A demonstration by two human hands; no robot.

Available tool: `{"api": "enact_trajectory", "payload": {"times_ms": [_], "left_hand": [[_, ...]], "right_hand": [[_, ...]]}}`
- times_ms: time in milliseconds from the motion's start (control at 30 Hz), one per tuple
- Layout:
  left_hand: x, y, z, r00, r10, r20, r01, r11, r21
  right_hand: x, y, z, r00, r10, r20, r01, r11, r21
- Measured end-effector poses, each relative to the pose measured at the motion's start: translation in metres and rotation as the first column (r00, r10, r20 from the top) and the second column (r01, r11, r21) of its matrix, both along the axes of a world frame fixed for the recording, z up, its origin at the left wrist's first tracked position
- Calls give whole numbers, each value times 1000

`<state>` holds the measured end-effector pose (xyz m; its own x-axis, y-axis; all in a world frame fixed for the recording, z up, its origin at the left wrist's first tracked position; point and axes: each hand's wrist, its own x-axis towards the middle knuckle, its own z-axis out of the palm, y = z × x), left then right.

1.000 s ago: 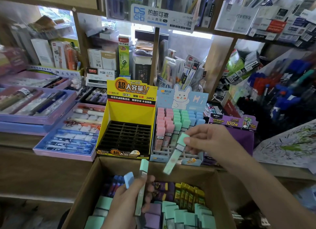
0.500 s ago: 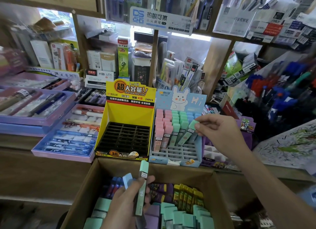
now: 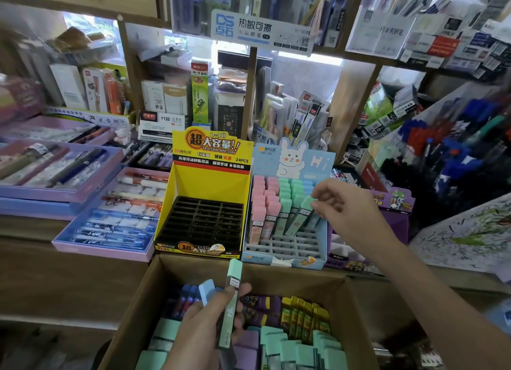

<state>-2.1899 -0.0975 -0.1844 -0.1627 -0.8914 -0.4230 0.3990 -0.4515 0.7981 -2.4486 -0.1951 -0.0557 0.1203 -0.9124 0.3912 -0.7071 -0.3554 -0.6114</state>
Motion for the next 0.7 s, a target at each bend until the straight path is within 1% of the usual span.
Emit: {"api": "enact_trajectory", "payload": {"times_ms": [133,200,400,700], "left_hand": [[-3,2,7,996,29,-82,-24,998,58],[-4,3,11,994,42,-98,-35,997,67],[-5,5,16,989,85,-122,-74,993,91],[-3,11,26,986,68,-152,-57,996,73]], "right_hand": [[5,-4,-2,998,10,-56,-11,1000,-21],[7,-6,-1,997,0,-76,-2,1000,-26],[11,-7,-1,968,8,-250,-30,996,-83],[12,-4,1,949,-17,-316,-12,996,-89]]}}
